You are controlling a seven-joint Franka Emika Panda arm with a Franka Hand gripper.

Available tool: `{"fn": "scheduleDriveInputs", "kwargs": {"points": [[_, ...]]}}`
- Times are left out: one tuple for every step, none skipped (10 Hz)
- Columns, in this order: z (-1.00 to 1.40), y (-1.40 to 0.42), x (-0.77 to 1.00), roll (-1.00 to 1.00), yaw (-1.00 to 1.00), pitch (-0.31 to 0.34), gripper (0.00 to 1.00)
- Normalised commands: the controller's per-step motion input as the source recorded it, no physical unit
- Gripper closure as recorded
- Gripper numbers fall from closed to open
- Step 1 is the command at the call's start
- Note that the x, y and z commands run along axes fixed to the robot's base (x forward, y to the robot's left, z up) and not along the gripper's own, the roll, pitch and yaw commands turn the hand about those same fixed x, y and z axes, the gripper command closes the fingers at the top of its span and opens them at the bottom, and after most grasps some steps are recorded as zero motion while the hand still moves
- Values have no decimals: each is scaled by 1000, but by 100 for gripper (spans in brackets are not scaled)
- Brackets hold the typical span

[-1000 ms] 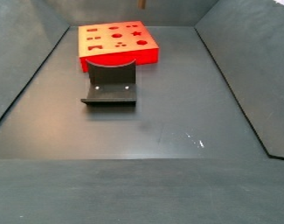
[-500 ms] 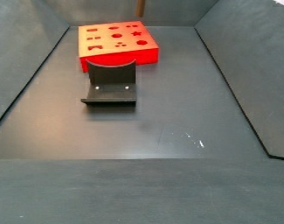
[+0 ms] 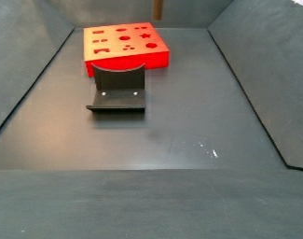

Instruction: Insert the oval object.

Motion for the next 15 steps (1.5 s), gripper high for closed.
{"fn": "scheduleDriveInputs", "kwargs": {"points": [[-131, 91, -14, 0, -754, 443, 100], [-191, 0, 0, -66, -851, 294, 100], [-86, -80, 100, -209, -737, 110, 100], [0, -111, 80, -320, -654, -3, 100], [40, -97, 83, -363, -631, -11, 100], [57, -86, 94, -367, -634, -4, 100], [0, -109, 3, -321, -700, -9, 100], [0, -109, 6, -306, -703, 0, 100], [-111, -94, 200, -277, -560, 203, 100], [-129, -131, 303, -251, -420, 381, 100], [-89, -123, 237, -180, -357, 473, 100], [-54, -123, 200, -166, -354, 500, 100], [-29, -129, 203, -163, -329, 500, 100], [0, -149, 220, -160, -231, 500, 100], [0, -146, 340, -103, -91, 500, 100]]}}
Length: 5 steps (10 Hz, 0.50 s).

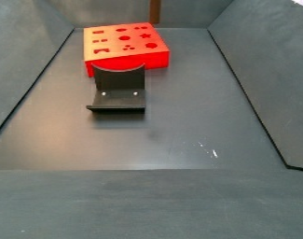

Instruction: Insert the oval object.

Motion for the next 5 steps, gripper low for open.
{"fn": "scheduleDriveInputs", "kwargs": {"points": [[0, -169, 423, -84, -69, 500, 100], [29, -269, 543, -16, 0, 500, 100], [91, -271, 486, 0, 0, 500, 100], [-54, -106, 0, 0, 0, 0, 100], [26, -229, 154, 170, 0, 90, 100]]}}
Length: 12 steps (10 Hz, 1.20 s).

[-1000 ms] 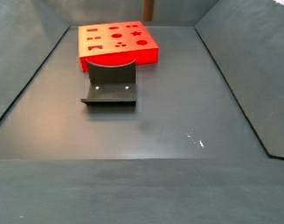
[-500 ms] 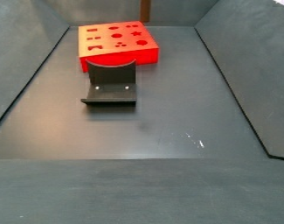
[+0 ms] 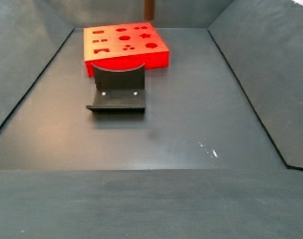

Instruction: Insert the oval object.

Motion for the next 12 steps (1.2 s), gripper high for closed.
{"fn": "scheduleDriveInputs", "kwargs": {"points": [[197, -254, 666, 233, 0, 283, 100], [211, -237, 774, 231, 0, 304, 100], [197, -220, 786, 237, 0, 300, 100], [220, -191, 803, 226, 0, 284, 100], [254, -183, 877, 210, 0, 256, 100], [169, -134, 937, 193, 0, 184, 100], [71, -106, 943, 149, 0, 154, 100], [0, -106, 926, 126, -17, 149, 100], [0, -109, 917, 123, -20, 149, 100], [0, -114, 929, 119, -23, 136, 100], [0, -111, 894, 80, -63, 133, 100], [0, 0, 0, 0, -43, 0, 100]]}}
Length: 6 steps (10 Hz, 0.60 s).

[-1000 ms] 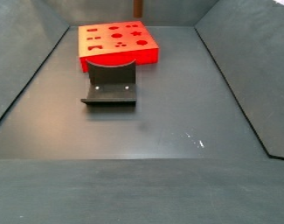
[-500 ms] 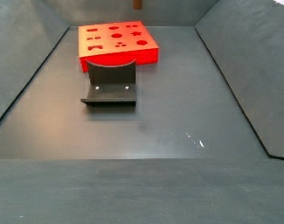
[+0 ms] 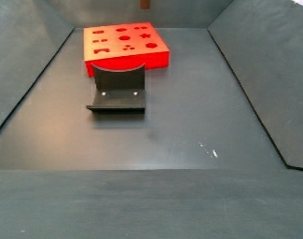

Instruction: Insert the oval object.

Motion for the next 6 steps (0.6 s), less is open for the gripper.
{"fn": "scheduleDriveInputs", "kwargs": {"points": [[0, -31, 29, 0, 0, 0, 100], [-86, 0, 0, -23, -51, 0, 100], [-169, -31, 231, 0, 466, 0, 100], [-63, 0, 254, 109, 874, 0, 100], [-57, 0, 223, 147, 883, 9, 100], [-34, 0, 200, 161, 889, 17, 100]]}}
